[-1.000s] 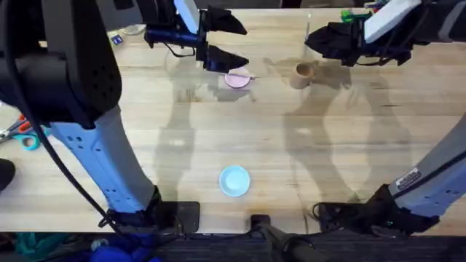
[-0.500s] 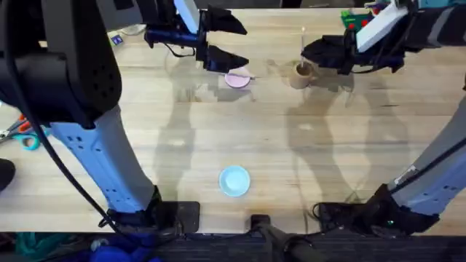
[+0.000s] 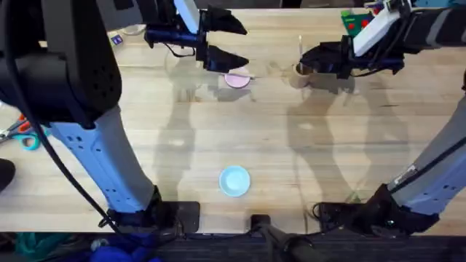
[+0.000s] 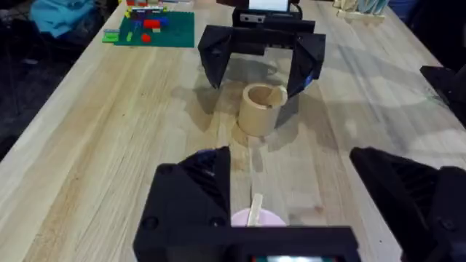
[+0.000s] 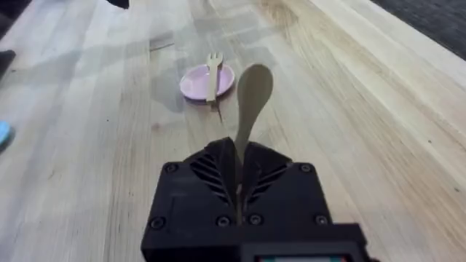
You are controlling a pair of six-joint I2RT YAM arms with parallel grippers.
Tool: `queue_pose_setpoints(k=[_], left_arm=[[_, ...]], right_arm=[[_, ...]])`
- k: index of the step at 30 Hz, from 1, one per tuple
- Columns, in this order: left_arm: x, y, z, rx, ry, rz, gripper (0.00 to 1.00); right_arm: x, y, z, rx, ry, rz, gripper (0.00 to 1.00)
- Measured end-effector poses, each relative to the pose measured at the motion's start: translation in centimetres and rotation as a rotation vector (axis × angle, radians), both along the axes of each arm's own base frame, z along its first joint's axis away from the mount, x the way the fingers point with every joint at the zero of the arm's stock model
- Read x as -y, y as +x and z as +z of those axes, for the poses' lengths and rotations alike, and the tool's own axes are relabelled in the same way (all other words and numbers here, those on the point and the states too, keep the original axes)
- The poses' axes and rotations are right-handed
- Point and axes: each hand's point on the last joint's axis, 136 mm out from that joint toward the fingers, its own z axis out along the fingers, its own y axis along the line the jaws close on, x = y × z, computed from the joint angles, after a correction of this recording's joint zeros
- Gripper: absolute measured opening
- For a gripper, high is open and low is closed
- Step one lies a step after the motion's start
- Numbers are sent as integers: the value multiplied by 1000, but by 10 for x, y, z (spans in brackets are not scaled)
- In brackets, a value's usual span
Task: Pick up a utensil and set it on the pink plate, then put the other utensil in the container.
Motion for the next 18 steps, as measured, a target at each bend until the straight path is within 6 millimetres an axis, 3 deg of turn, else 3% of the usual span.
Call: queue_pose_setpoints(k=[15, 17, 18], left_arm=[[0, 0, 0, 0, 0, 0, 993], [0, 0, 0, 0, 0, 0, 994], [0, 0, 0, 0, 0, 0, 994]], right_arm=[[1, 0, -3, -1, -16, 0, 36], [1, 0, -3, -2, -16, 0, 107], [1, 0, -3, -2, -17, 0, 194]])
